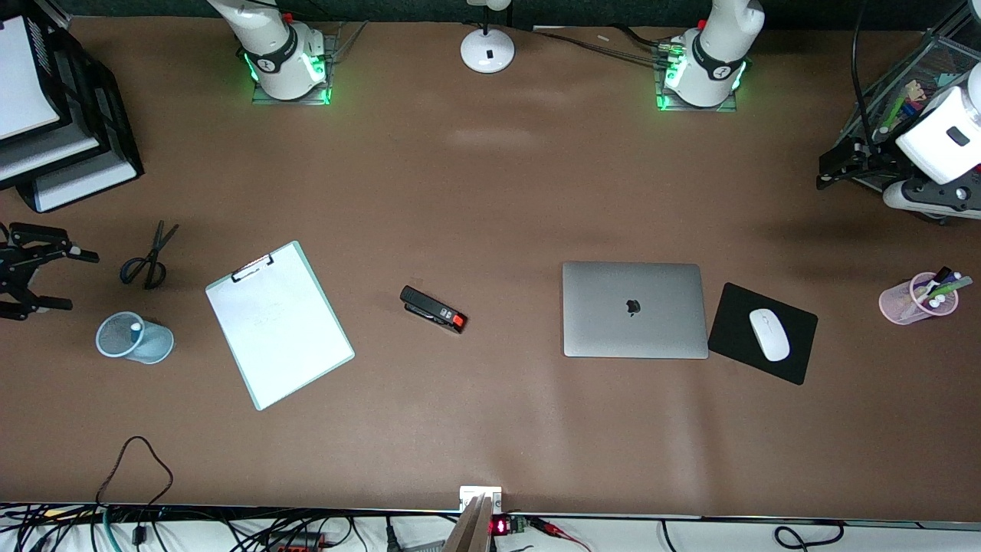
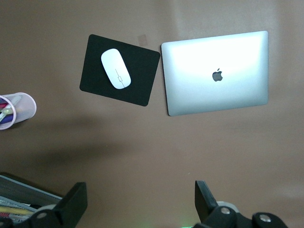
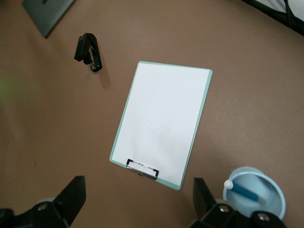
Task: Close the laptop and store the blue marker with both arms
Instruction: 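Release the marker in the cup while the left gripper withdraws from the laptop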
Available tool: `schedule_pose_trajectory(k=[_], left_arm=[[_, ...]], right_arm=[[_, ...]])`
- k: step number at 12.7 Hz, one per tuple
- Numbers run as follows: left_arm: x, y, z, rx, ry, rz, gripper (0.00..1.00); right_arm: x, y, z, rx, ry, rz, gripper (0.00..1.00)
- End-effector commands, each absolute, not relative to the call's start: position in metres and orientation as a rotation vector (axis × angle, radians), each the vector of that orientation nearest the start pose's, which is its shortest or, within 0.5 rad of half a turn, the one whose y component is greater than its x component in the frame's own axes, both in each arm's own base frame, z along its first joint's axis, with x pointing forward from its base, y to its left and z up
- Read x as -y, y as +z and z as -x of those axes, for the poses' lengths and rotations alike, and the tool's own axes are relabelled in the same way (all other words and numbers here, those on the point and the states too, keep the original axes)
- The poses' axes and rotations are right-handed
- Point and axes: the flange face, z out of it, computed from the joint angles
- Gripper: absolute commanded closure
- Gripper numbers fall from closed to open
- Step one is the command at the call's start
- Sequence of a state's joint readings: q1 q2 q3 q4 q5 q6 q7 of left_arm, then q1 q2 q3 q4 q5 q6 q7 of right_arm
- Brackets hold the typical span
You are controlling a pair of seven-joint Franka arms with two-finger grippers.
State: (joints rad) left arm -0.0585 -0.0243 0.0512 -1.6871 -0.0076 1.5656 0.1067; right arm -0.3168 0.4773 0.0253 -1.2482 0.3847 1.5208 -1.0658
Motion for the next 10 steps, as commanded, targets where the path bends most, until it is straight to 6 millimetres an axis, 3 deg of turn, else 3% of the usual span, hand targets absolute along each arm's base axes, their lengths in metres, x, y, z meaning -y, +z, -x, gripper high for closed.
schedule_pose_trajectory(k=[1, 4, 7, 10], left_arm=[[-0.005, 0.583, -0.535, -0.193, 0.138, 3.157, 0.00], [0.014, 0.585, -0.535, -0.233, 0.132, 3.147, 0.00], [0.012, 0.593, -0.538, -0.236, 0.103, 3.147, 0.00], [0.013, 0.603, -0.539, -0.222, 0.081, 3.147, 0.00]], right_arm=[[0.118, 0.526, -0.650, 0.933, -0.020, 2.677, 0.00], [0.062, 0.532, -0.648, 0.846, 0.169, 2.838, 0.00], [0.012, 0.533, -0.646, 0.621, 0.282, 2.984, 0.00], [0.009, 0.540, -0.641, 0.488, 0.298, 3.023, 0.00]])
